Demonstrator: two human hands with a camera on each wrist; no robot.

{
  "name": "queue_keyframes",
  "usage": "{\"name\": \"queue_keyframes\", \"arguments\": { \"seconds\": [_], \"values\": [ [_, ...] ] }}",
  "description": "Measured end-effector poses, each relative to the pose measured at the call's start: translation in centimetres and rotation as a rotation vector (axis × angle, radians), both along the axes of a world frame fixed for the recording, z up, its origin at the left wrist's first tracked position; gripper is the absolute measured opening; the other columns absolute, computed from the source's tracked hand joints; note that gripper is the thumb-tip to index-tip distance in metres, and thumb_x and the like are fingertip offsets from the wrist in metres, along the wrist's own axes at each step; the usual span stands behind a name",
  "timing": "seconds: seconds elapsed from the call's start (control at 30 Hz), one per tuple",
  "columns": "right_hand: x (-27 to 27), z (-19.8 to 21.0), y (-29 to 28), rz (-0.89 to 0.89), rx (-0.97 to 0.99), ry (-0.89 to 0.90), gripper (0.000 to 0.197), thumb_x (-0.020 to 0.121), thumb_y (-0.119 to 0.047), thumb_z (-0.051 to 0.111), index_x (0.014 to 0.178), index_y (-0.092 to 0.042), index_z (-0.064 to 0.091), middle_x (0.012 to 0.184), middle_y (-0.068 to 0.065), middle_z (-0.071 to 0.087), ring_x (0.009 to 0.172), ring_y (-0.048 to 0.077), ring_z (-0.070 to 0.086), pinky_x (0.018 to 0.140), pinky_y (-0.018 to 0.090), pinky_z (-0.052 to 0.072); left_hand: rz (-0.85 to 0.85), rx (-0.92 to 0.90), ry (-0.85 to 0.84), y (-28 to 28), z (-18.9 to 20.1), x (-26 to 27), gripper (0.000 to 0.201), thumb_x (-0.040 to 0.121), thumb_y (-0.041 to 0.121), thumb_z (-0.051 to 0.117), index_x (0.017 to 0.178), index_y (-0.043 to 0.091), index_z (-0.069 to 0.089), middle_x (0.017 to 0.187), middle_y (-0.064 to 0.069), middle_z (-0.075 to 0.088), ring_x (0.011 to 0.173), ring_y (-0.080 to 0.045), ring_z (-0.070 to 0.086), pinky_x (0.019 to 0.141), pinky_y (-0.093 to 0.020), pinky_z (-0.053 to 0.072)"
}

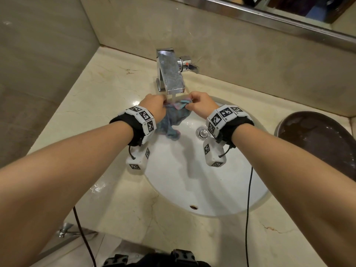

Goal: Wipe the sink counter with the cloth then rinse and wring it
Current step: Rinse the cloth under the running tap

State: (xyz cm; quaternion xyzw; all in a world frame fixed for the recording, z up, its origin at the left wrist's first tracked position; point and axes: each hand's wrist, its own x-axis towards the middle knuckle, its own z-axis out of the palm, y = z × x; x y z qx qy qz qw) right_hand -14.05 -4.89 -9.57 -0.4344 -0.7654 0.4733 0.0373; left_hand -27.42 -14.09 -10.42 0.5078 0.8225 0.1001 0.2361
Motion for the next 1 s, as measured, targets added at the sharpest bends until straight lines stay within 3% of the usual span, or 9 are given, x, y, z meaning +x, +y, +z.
{"name": "queue_keyframes", "arguments": {
  "seconds": [0.1,0.2,0.33,0.43,0.53,0.63,0.77,0.87,1.0],
  "values": [
    [0.2,-0.4,0.0,0.026,0.059,-0.104,0.022,0.085,-0.008,0.062,0.105,-0.003,0.055,0.095,0.012,0.058,0.085,0.021,0.054,0.074,0.031,0.044,0.049,0.029,-0.081,0.0,0.3,0.2,0.032,0.092,0.01,0.043,0.122,0.007,0.055,0.121,-0.022,0.061,0.11,-0.039,0.057,0.091,-0.038,0.046],
    [0.4,-0.3,-0.4,0.059,0.134,-0.136,0.049,0.083,-0.012,0.067,0.127,-0.01,0.045,0.094,0.009,0.058,0.082,0.021,0.055,0.062,0.023,0.043,0.062,0.056,-0.119,0.1,0.7,0.5,0.033,0.093,0.014,0.044,0.124,0.009,0.055,0.123,-0.02,0.061,0.112,-0.038,0.056,0.091,-0.035,0.045],
    [0.1,-0.2,-1.0,0.206,0.206,-0.147,0.073,0.081,-0.015,0.07,0.143,-0.019,0.032,0.13,0.011,0.052,0.113,0.024,0.054,0.087,0.025,0.042,0.071,0.103,-0.225,0.3,1.1,1.1,0.03,0.093,0.011,0.046,0.119,0.01,0.06,0.119,-0.017,0.063,0.109,-0.033,0.058,0.088,-0.029,0.043],
    [-0.6,-0.2,-1.0,0.222,0.203,-0.123,0.061,0.081,-0.012,0.069,0.136,-0.013,0.045,0.133,0.01,0.054,0.12,0.024,0.052,0.098,0.029,0.041,0.063,0.127,-0.307,0.4,1.1,1.4,0.029,0.092,0.014,0.052,0.119,0.01,0.062,0.118,-0.015,0.065,0.109,-0.029,0.06,0.089,-0.027,0.043],
    [-1.1,-0.3,-0.8,0.242,0.215,-0.171,0.038,0.082,-0.012,0.068,0.119,-0.009,0.06,0.114,0.012,0.066,0.105,0.026,0.061,0.087,0.029,0.046,0.009,0.119,-0.299,0.1,1.1,1.4,0.026,0.091,0.016,0.056,0.112,0.008,0.067,0.113,-0.016,0.067,0.103,-0.028,0.061,0.081,-0.023,0.039],
    [-1.2,-0.4,-0.5,0.231,0.216,-0.201,0.027,0.08,-0.016,0.071,0.106,-0.009,0.066,0.095,0.009,0.066,0.087,0.021,0.058,0.074,0.025,0.042,-0.025,0.101,-0.297,0.0,1.1,1.3,0.025,0.089,0.017,0.059,0.11,0.007,0.068,0.11,-0.015,0.067,0.1,-0.028,0.06,0.077,-0.023,0.037],
    [-0.9,-0.9,-0.3,0.216,0.203,-0.296,0.022,0.081,-0.022,0.071,0.097,-0.008,0.066,0.086,0.003,0.058,0.081,0.018,0.052,0.068,0.025,0.038,-0.004,0.027,-0.256,0.3,1.2,0.7,0.029,0.086,0.018,0.063,0.111,0.002,0.062,0.111,-0.016,0.065,0.099,-0.028,0.059,0.074,-0.023,0.036],
    [-0.5,-0.8,-0.2,0.167,0.171,-0.234,0.013,0.082,-0.021,0.069,0.084,-0.013,0.058,0.081,0.004,0.056,0.072,0.017,0.049,0.055,0.023,0.035,-0.062,-0.059,-0.235,0.3,1.2,0.6,0.035,0.081,0.022,0.07,0.11,0.003,0.062,0.105,-0.013,0.063,0.087,-0.021,0.052,0.069,-0.023,0.037],
    [-0.6,-0.4,-0.2,0.144,0.062,-0.095,0.022,0.081,-0.012,0.066,0.068,-0.019,0.05,0.074,0.002,0.053,0.066,0.015,0.046,0.06,0.023,0.036,-0.084,-0.175,-0.095,0.5,0.4,0.4,0.033,0.08,0.016,0.069,0.11,0.004,0.064,0.103,-0.014,0.066,0.096,-0.031,0.06,0.077,-0.031,0.045]
  ]
}}
